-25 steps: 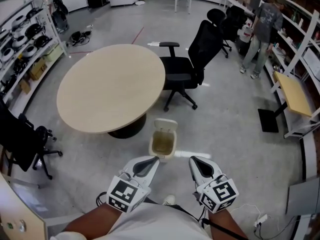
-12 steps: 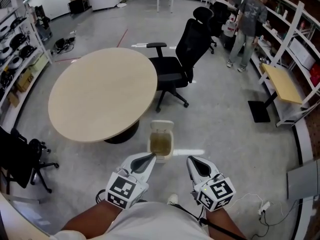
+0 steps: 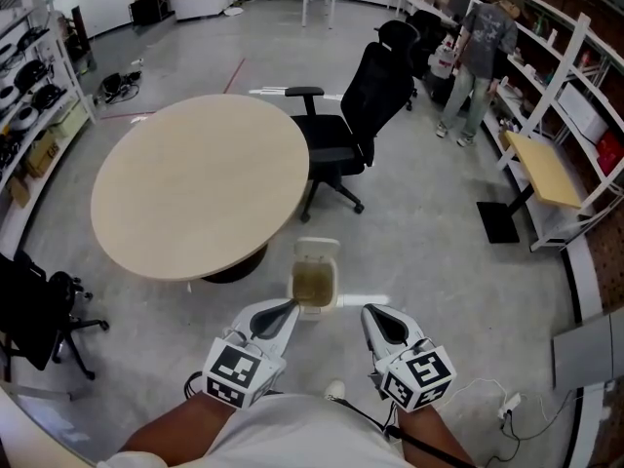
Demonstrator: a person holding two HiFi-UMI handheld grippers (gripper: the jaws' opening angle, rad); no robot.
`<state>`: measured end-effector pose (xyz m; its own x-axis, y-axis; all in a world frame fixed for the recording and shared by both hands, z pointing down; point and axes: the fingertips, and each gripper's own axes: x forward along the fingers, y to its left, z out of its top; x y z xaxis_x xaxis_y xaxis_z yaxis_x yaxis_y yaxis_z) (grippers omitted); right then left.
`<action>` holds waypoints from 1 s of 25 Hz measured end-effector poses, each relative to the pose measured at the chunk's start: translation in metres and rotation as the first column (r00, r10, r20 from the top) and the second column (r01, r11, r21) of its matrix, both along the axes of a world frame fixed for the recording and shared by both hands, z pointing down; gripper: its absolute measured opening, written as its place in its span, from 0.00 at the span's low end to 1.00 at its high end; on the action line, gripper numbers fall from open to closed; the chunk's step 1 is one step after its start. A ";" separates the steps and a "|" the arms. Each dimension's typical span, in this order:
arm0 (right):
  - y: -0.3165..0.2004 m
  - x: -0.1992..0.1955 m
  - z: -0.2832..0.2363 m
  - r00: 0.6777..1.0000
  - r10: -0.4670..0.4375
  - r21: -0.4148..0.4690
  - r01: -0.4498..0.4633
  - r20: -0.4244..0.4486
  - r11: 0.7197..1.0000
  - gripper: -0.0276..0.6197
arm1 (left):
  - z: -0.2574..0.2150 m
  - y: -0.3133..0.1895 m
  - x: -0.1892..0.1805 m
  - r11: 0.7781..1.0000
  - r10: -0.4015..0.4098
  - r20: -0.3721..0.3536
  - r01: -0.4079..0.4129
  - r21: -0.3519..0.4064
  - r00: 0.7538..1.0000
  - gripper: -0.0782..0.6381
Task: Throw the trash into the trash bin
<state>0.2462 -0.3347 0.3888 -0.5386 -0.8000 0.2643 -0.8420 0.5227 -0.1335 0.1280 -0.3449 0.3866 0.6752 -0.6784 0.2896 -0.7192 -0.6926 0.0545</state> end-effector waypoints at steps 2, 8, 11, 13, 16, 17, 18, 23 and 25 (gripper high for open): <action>0.000 0.000 0.000 1.000 0.002 0.002 -0.002 -0.002 1.000 0.05 | -0.003 0.000 0.000 1.000 0.000 -0.003 0.000 0.006 1.000 0.12; 0.002 -0.004 0.000 1.000 0.000 0.001 0.000 0.000 1.000 0.05 | -0.001 0.002 -0.003 1.000 0.000 -0.002 0.000 0.003 1.000 0.12; 0.003 -0.005 0.002 1.000 0.002 0.000 -0.002 0.001 1.000 0.05 | 0.000 0.003 -0.004 1.000 0.004 -0.003 -0.004 0.005 1.000 0.12; 0.003 -0.006 0.001 1.000 0.001 0.000 -0.001 0.001 1.000 0.05 | 0.000 0.003 -0.006 1.000 0.002 -0.004 -0.002 0.005 1.000 0.12; 0.002 -0.007 -0.002 1.000 0.001 0.002 -0.001 0.002 1.000 0.05 | -0.003 0.001 -0.007 1.000 -0.009 -0.002 0.009 0.003 1.000 0.12; 0.002 -0.006 -0.002 1.000 0.001 0.003 -0.001 0.002 1.000 0.05 | -0.003 0.001 -0.007 1.000 -0.008 -0.002 0.008 0.004 1.000 0.12; 0.002 -0.006 -0.002 1.000 0.001 0.003 -0.001 0.003 1.000 0.05 | -0.003 0.002 -0.006 1.000 -0.006 -0.003 0.006 0.004 1.000 0.12; 0.004 -0.006 0.000 1.000 0.002 0.005 -0.002 0.002 1.000 0.05 | -0.001 0.003 -0.005 1.000 -0.001 -0.003 0.002 0.003 1.000 0.12; 0.004 -0.005 0.000 1.000 0.003 0.005 -0.003 0.002 1.000 0.05 | -0.001 0.003 -0.003 1.000 0.003 -0.007 -0.003 0.005 1.000 0.12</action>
<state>0.2410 -0.3306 0.3889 -0.5367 -0.8030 0.2590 -0.8433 0.5208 -0.1329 0.1246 -0.3417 0.3852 0.6791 -0.6778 0.2817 -0.7168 -0.6950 0.0558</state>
